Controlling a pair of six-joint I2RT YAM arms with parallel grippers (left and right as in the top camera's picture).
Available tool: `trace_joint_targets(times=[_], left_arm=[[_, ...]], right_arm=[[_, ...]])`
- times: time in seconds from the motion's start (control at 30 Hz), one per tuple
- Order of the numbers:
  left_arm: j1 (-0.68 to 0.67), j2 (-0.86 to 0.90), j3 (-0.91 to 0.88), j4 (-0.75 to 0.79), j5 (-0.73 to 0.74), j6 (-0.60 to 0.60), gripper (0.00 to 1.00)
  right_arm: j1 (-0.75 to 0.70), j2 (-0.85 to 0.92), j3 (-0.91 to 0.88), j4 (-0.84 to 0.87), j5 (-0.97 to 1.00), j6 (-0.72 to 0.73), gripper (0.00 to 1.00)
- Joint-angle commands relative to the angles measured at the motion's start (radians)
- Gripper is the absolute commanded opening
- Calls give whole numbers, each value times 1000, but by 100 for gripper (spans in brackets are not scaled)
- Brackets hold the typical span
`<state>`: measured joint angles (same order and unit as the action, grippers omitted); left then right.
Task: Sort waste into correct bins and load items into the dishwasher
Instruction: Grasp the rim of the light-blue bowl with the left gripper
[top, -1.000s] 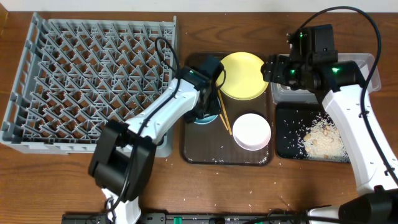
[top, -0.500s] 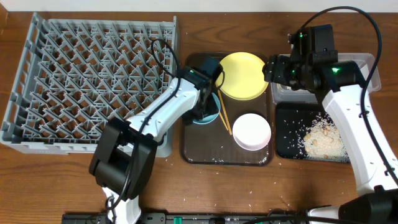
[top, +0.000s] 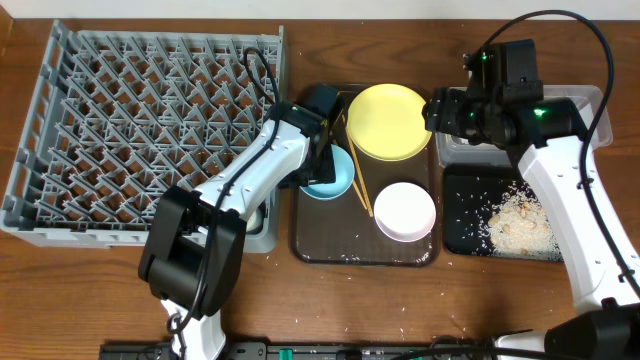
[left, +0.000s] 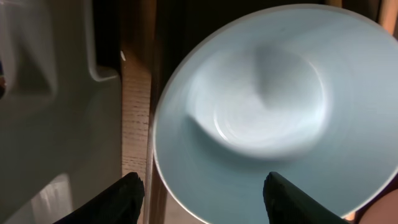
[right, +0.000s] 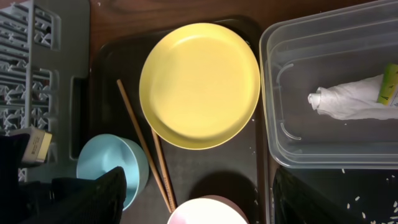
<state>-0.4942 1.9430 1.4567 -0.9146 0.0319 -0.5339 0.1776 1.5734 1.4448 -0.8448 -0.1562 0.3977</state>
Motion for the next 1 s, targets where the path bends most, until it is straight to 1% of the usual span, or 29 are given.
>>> trace_joint_targets(times=[0.0, 0.13, 0.2, 0.3, 0.47, 0.73, 0.8, 0.83, 0.9, 0.93, 0.97], left_arm=[[-2, -2, -21, 0, -32, 1, 63], [-2, -2, -51, 13, -32, -66, 63], [-2, -2, -52, 25, -28, -81, 62], [-2, -2, -52, 57, 18, -112, 57], [-3, -2, -55, 64, 35, -183, 53], [-3, -2, -102, 76, 37, -232, 51], [-8, -2, -112, 92, 42, -237, 48], [-11, -2, -112, 95, 43, -245, 46], [-18, -2, -112, 103, 43, -251, 43], [-27, -2, -112, 113, 43, -254, 42], [-31, -2, -112, 117, 43, -254, 41]], right_arm=[[-6, 4, 5, 3, 10, -14, 73], [-6, 4, 5, 3, 10, -13, 73], [-6, 4, 5, 3, 10, -13, 73], [-6, 4, 5, 3, 10, -13, 73], [-6, 4, 5, 2, 10, -14, 73], [-6, 4, 4, -2, 10, -21, 73], [-6, 4, 4, -1, 10, -21, 74], [-6, 4, 4, -1, 10, -21, 75], [-6, 4, 4, 0, 10, -21, 84], [-6, 4, 4, 0, 10, -21, 96], [-6, 4, 4, -1, 10, -21, 99]])
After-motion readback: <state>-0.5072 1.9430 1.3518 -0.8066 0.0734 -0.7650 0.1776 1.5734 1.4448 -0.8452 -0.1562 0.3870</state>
